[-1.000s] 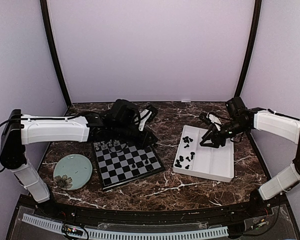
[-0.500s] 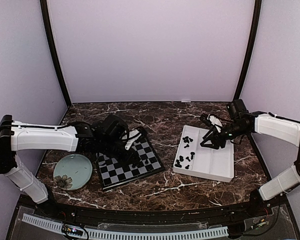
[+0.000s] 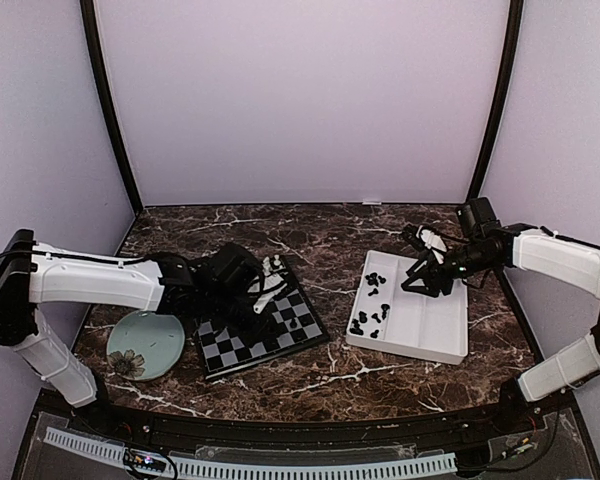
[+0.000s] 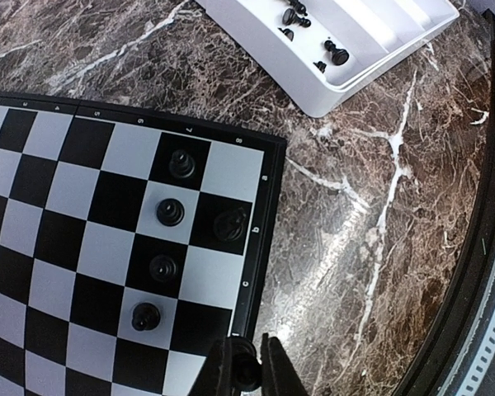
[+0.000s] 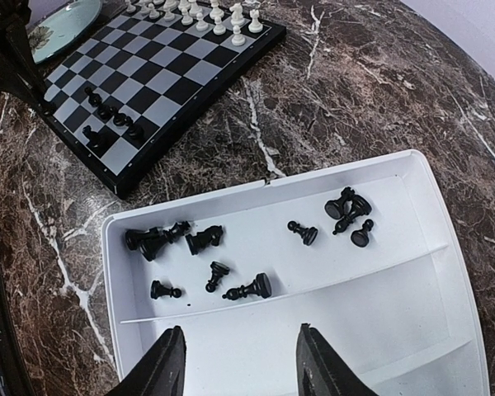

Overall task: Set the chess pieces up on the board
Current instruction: Place the king at d8.

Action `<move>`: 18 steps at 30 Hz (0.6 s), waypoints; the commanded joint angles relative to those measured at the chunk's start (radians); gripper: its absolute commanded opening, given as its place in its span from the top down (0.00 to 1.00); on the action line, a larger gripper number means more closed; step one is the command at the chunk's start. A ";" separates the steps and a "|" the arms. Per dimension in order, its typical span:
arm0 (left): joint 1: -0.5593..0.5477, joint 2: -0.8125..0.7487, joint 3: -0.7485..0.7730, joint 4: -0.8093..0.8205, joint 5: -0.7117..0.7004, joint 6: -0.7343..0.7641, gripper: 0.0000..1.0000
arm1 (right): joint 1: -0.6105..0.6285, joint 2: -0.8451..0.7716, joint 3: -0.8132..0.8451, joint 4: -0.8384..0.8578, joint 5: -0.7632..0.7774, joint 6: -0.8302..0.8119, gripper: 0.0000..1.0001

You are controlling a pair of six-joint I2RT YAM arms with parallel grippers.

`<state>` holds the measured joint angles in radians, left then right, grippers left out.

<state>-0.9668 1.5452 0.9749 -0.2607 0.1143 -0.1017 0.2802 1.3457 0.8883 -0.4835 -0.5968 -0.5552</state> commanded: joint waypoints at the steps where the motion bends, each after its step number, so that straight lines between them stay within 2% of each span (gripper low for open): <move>1: -0.003 0.025 0.016 -0.016 -0.007 -0.010 0.93 | -0.005 -0.016 -0.008 0.025 0.002 0.002 0.52; 7: -0.003 0.039 -0.006 -0.004 -0.043 -0.029 0.92 | -0.006 -0.014 -0.011 0.026 -0.001 -0.002 0.52; 18: -0.003 0.044 -0.049 0.112 -0.071 -0.070 0.92 | -0.004 -0.012 -0.012 0.024 -0.001 -0.005 0.52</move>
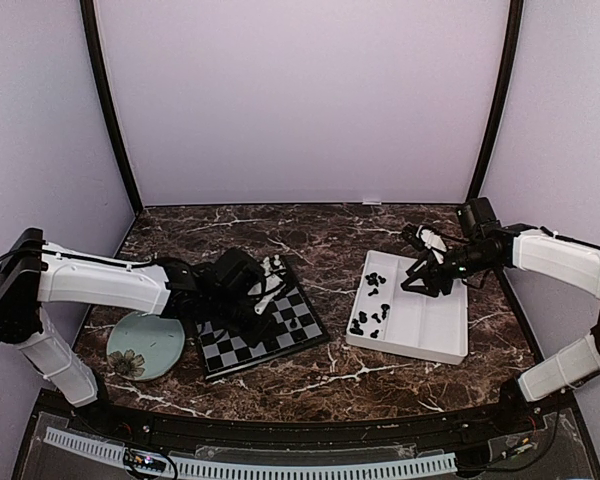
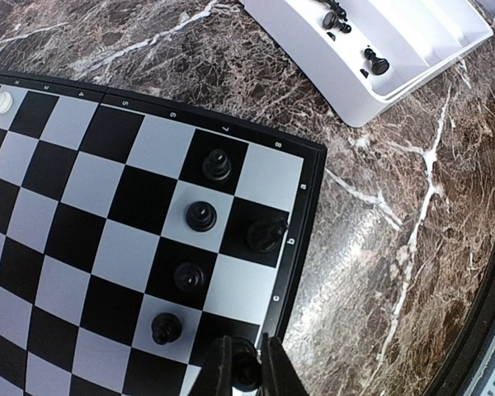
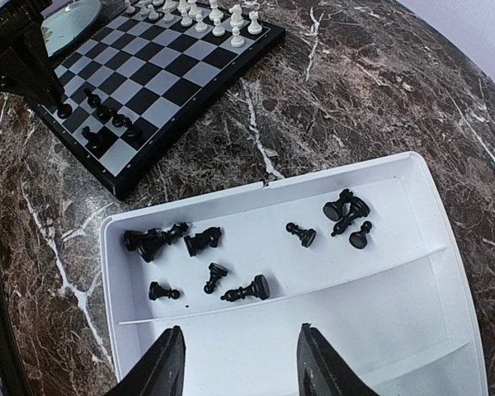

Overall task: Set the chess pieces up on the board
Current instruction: Place the king at d8.

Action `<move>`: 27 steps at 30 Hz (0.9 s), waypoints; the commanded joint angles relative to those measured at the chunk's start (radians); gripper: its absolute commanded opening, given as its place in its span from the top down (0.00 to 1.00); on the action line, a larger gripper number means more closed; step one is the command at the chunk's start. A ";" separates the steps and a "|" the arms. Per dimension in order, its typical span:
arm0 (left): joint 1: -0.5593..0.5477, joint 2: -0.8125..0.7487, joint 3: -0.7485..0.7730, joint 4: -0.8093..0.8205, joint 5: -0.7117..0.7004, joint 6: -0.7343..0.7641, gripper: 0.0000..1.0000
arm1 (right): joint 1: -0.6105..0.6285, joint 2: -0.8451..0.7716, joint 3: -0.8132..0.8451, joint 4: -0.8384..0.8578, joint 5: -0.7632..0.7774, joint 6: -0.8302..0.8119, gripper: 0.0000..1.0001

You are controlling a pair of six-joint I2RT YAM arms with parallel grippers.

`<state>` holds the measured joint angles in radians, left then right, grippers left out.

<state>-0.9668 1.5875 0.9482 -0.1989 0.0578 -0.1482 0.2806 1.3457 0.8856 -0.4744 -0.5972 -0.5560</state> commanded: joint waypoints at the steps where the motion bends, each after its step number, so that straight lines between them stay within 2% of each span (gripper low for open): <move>1: -0.003 0.002 -0.026 0.058 -0.016 -0.025 0.92 | -0.006 -0.012 -0.010 0.014 0.000 -0.005 0.52; 4: -0.003 -0.014 -0.034 0.064 -0.013 -0.034 0.92 | -0.006 -0.011 -0.012 0.013 -0.002 -0.005 0.52; 17: -0.003 -0.262 -0.250 0.159 -0.041 -0.079 0.92 | -0.007 0.000 -0.010 0.012 -0.012 -0.006 0.51; 27: -0.003 -0.231 -0.265 0.260 -0.046 -0.084 0.92 | -0.006 0.009 -0.008 0.011 -0.008 -0.007 0.51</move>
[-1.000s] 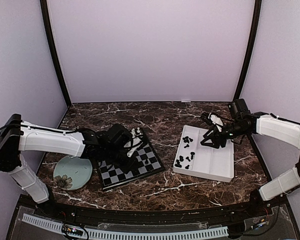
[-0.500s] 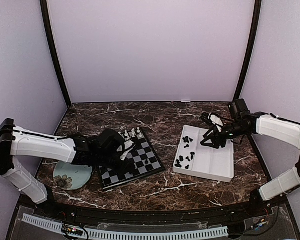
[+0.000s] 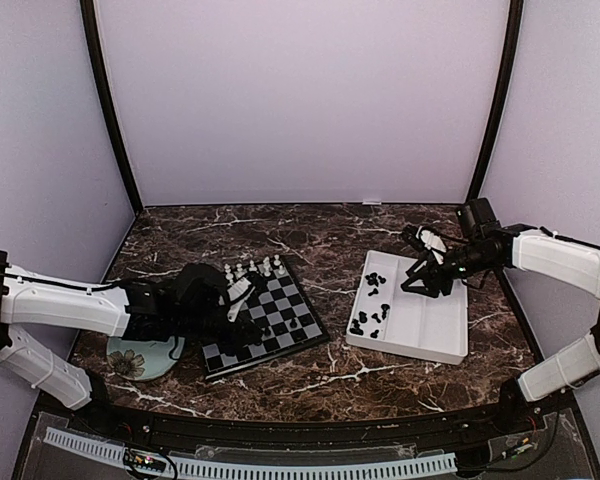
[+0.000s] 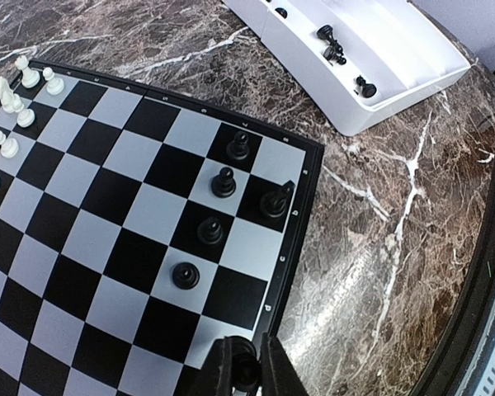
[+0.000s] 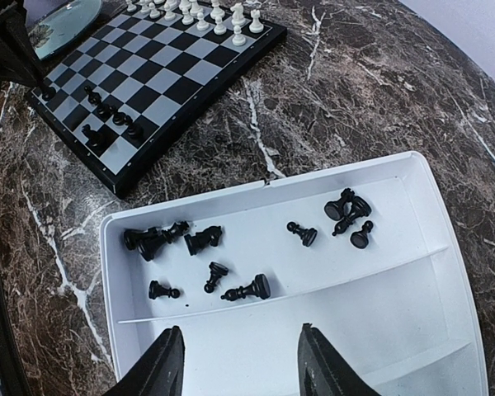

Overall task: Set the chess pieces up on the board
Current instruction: Place the king at d8.

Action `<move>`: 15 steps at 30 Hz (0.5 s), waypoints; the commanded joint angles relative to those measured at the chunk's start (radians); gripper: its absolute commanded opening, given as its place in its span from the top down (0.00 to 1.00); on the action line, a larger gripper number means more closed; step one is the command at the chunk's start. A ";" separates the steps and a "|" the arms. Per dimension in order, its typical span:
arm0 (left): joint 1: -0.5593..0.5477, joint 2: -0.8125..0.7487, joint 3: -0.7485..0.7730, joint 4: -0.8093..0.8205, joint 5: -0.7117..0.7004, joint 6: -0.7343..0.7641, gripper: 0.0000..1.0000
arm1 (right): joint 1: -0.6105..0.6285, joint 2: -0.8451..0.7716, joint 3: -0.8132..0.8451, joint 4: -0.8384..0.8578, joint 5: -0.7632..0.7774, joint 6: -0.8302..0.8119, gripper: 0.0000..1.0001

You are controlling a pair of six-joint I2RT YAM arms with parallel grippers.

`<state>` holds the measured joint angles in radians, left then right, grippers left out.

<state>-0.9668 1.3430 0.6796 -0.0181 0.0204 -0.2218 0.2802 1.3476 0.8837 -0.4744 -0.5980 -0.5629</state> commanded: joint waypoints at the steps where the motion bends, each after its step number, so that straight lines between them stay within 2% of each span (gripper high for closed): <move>1: -0.003 0.027 0.006 0.089 -0.008 -0.011 0.92 | -0.006 0.006 -0.007 0.011 -0.007 0.000 0.51; 15: -0.003 0.125 0.043 0.151 -0.002 -0.011 0.92 | -0.006 0.010 -0.008 0.013 -0.003 -0.005 0.51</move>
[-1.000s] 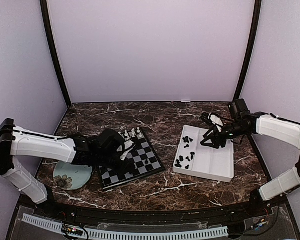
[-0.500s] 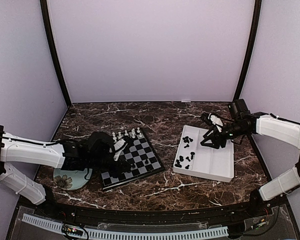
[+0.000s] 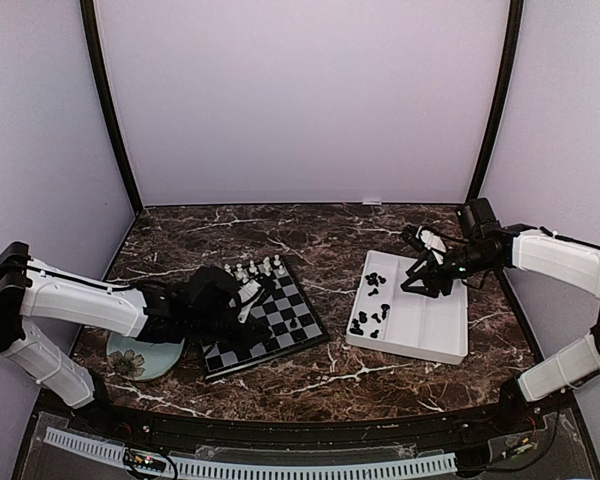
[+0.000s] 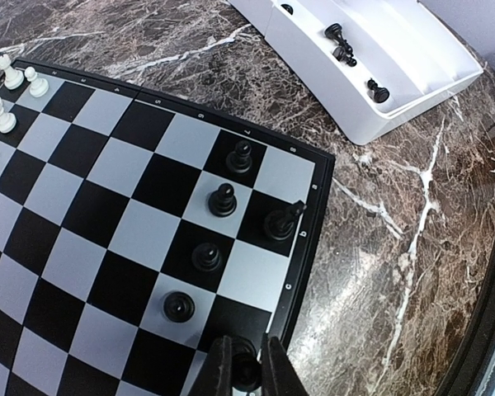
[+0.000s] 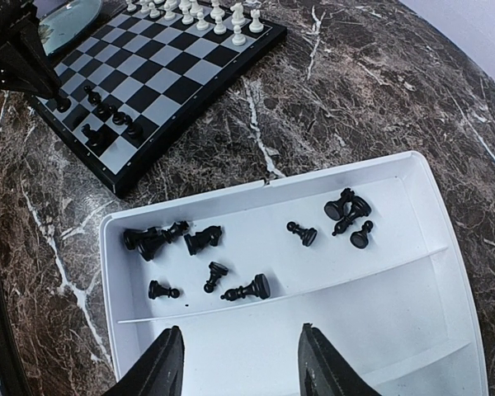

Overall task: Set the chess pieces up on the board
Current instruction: Place the king at d8.

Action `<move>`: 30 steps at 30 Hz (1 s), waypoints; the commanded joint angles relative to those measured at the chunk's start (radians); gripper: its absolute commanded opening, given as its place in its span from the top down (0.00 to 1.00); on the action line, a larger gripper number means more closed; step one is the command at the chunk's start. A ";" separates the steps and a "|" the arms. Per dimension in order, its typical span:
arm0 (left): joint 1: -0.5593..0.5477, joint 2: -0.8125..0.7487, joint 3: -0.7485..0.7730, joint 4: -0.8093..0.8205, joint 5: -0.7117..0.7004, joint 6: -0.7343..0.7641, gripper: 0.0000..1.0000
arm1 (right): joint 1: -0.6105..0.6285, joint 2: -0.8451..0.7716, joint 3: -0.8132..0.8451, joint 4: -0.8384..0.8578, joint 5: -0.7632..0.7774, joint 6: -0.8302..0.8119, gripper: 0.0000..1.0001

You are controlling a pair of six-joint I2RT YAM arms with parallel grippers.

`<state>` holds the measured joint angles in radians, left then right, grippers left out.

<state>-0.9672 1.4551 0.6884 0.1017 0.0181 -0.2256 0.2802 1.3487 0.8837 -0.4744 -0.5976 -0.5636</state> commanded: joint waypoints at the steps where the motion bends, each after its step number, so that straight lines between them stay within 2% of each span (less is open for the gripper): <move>1: -0.002 0.020 0.035 0.032 0.000 -0.008 0.92 | -0.006 0.008 -0.008 0.013 -0.004 -0.004 0.51; 30: -0.003 0.098 0.064 0.044 -0.004 -0.006 0.90 | -0.006 0.022 -0.008 0.010 -0.007 -0.011 0.50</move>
<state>-0.9668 1.5471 0.7212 0.1337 0.0181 -0.2256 0.2802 1.3647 0.8837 -0.4744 -0.5976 -0.5674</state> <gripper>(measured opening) 0.106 0.495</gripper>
